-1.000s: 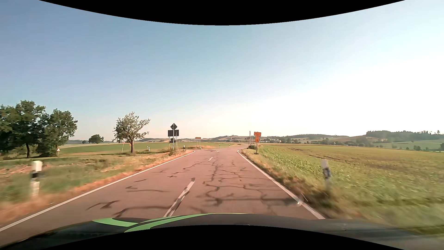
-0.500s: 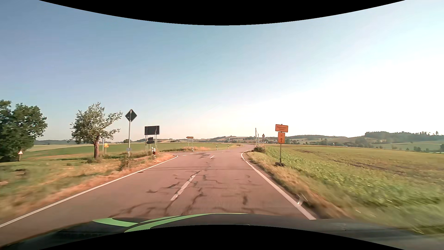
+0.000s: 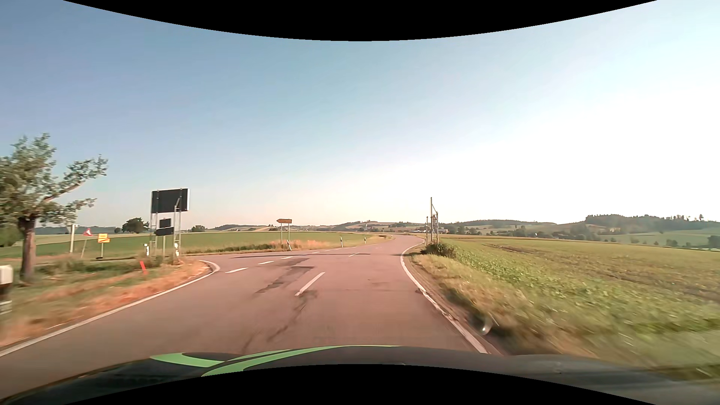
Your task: Follow the waypoints while adhering to traffic rules and regulations
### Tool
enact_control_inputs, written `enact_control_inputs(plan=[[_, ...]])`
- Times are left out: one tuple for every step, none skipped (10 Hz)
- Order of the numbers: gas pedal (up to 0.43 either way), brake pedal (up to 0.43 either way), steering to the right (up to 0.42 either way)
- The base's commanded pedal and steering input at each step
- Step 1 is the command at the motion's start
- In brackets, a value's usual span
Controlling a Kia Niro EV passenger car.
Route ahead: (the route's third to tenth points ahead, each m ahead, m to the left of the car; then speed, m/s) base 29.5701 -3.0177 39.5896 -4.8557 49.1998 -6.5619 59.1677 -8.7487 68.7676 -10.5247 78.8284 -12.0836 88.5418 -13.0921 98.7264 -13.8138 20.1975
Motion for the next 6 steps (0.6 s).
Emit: enact_control_inputs(plan=[[0.059,0.000,0.019],[0.067,0.000,0.022],[0.067,0.000,0.030],[0.067,0.000,0.039],[0.067,0.000,0.043],[0.067,0.000,0.043]])
